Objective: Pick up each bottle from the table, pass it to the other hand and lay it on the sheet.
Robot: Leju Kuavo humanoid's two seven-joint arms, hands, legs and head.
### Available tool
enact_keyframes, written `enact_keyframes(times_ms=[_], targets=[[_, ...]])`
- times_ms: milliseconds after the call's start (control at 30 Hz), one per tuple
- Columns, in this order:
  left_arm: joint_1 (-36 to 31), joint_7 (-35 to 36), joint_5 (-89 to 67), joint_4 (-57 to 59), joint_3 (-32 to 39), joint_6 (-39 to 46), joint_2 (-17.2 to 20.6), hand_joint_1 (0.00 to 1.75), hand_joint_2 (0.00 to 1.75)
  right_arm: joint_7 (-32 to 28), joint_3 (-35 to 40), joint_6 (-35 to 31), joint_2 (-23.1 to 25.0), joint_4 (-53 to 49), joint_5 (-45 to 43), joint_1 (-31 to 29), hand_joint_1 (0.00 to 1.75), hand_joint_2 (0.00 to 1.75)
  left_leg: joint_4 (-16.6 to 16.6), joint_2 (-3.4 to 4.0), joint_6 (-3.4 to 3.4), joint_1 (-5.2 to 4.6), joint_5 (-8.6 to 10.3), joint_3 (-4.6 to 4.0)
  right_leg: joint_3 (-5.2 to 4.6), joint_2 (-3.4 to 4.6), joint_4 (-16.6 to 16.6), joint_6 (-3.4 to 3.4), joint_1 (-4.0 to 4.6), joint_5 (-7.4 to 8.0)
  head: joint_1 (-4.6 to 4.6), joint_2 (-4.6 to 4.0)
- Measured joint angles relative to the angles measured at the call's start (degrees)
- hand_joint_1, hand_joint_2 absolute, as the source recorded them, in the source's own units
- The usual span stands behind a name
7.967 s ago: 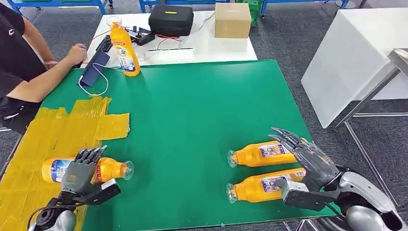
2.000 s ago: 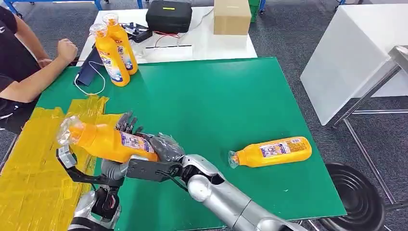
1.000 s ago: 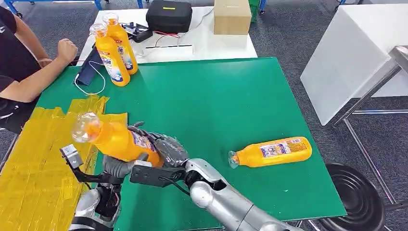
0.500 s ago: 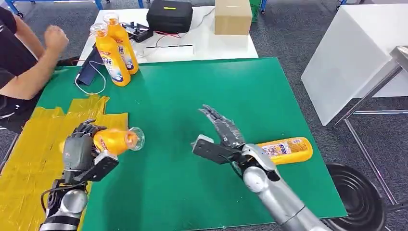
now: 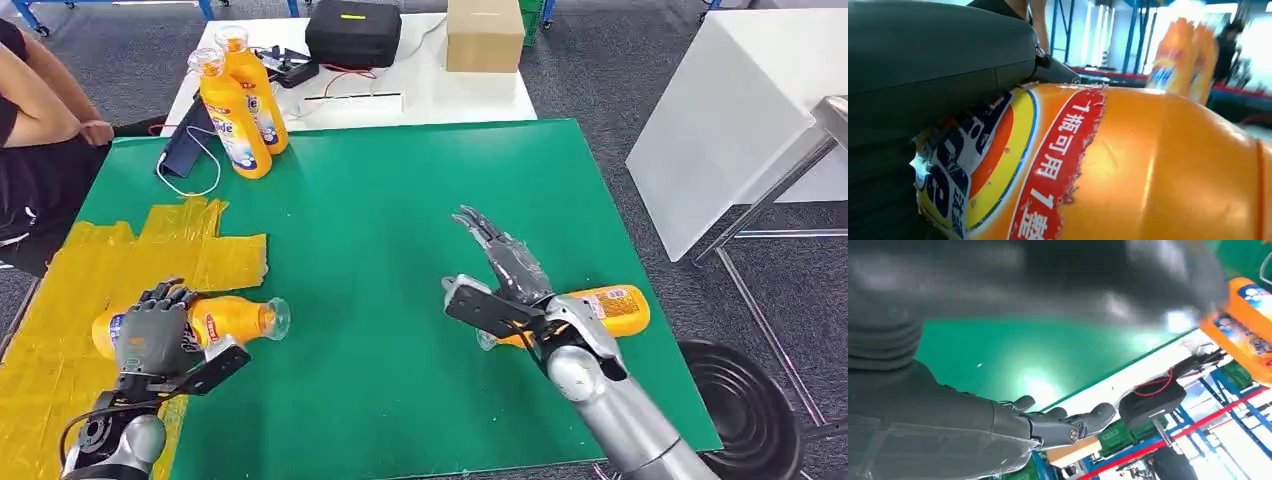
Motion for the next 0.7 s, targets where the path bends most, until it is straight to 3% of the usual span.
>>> enact_keyframes(times_ms=[133, 167, 200, 467, 700], targets=[[-0.1, 0.1, -2.0, 5.6, -0.1, -0.5, 2.2, 1.75, 1.75, -0.7, -2.1, 2.6, -4.9, -2.4, -1.0, 1.3, 0.00, 1.75, 0.0, 0.00, 0.01, -0.02, -0.01, 0.00, -0.01, 0.00, 0.0, 0.00, -0.01, 0.00, 0.00, -0.02], [-0.3, 0.1, -2.0, 6.6, -0.1, -0.6, 2.6, 1.50, 1.75, -0.8, -2.6, 3.2, -6.2, -2.9, -1.1, 1.7, 0.00, 1.75, 0.0, -0.03, 0.01, -0.03, -0.01, 0.00, 0.02, -0.02, 0.0, 0.00, -0.04, 0.00, 0.02, 0.00], [-0.7, 0.1, -2.5, 7.5, -0.3, -1.0, 3.0, 0.00, 1.75, -0.8, -3.1, 3.6, -7.6, -3.3, -1.1, 2.2, 0.00, 1.75, 0.0, -0.09, 0.02, -0.04, -0.01, 0.02, 0.05, -0.06, 0.0, 0.01, -0.05, -0.01, 0.02, -0.02], [-4.4, 3.5, -6.1, 15.1, -1.5, -1.3, 6.5, 0.00, 1.75, -2.7, -8.6, 6.1, -18.3, -7.5, -0.7, 9.5, 0.00, 1.75, 0.0, -0.44, 0.03, -0.12, -0.13, 0.38, 0.57, -0.28, 0.0, 0.04, -0.20, -0.10, 0.00, -0.02], [-6.7, 1.7, -4.1, 19.3, -2.0, -1.6, 7.3, 0.00, 1.75, -2.1, -13.9, 11.0, -26.2, -10.6, -1.6, 14.4, 0.00, 1.75, -0.1, -0.43, -0.02, -0.10, 0.00, 0.63, 0.77, -0.26, 0.0, -0.03, -0.20, -0.04, -0.02, -0.02]])
